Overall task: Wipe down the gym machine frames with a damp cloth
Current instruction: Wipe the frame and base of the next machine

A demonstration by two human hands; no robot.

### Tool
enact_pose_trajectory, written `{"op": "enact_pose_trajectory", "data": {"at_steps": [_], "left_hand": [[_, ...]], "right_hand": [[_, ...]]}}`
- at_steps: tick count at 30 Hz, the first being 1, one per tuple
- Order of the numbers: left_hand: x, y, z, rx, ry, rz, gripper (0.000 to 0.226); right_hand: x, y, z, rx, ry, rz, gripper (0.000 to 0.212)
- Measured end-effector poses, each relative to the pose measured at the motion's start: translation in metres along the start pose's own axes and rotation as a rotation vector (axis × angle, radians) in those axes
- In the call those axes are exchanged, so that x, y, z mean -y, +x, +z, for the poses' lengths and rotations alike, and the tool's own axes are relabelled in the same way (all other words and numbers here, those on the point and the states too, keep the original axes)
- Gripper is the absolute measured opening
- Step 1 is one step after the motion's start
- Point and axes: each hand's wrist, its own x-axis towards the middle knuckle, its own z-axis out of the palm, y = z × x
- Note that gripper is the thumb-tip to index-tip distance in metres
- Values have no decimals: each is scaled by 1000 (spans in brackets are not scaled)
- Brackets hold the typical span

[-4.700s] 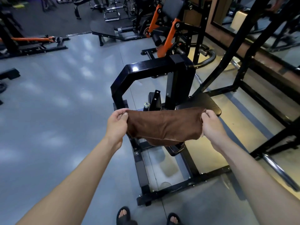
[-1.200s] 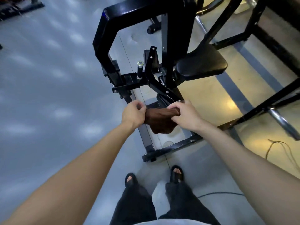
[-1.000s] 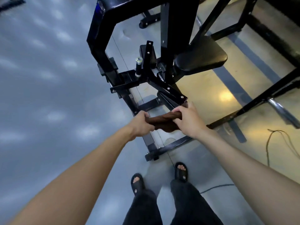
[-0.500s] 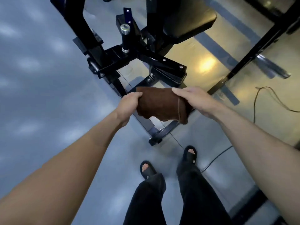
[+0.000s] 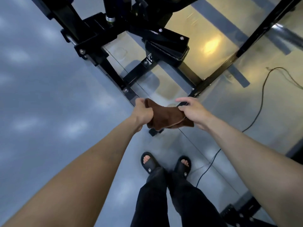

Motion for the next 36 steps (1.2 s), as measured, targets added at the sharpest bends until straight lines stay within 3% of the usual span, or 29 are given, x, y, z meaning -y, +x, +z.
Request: {"op": "enact_pose_trajectory", "data": {"at_steps": [3, 6, 9, 14, 17, 19, 22, 24, 26, 30, 34, 36], "left_hand": [[26, 26, 24, -48, 191, 10, 32], [42, 45, 35, -31, 141, -63, 25], [75, 74, 45, 56, 267, -80, 51], [133, 128, 62, 45, 453, -6, 26], [166, 178, 66, -41, 389, 77, 29], [190, 212, 69, -25, 194, 66, 34], [223, 263, 76, -4, -41, 52, 21], [238, 297, 82, -50, -164, 61, 9], [246, 327, 88, -78, -203, 87, 6], [254, 381, 90, -87, -83, 197, 12], [241, 425, 87, -107, 265, 353, 23], [230, 433, 80, -70, 352, 403, 21]], "right_hand": [[-36, 29, 18, 69, -149, -75, 37], [-67, 56, 33, 131, -468, -216, 45], [-105, 86, 43, 105, -637, -308, 42], [-151, 124, 55, 31, -807, -392, 25], [-178, 166, 69, 28, -760, -258, 16], [-193, 201, 78, 71, -617, -194, 30], [-213, 252, 101, 174, -451, -136, 53], [-223, 289, 114, 184, -421, -169, 59], [-225, 316, 122, 193, -463, -239, 47], [-216, 371, 128, 131, -691, -384, 34], [-205, 414, 135, -7, -916, -446, 40], [-200, 422, 132, 18, -983, -464, 37]]}}
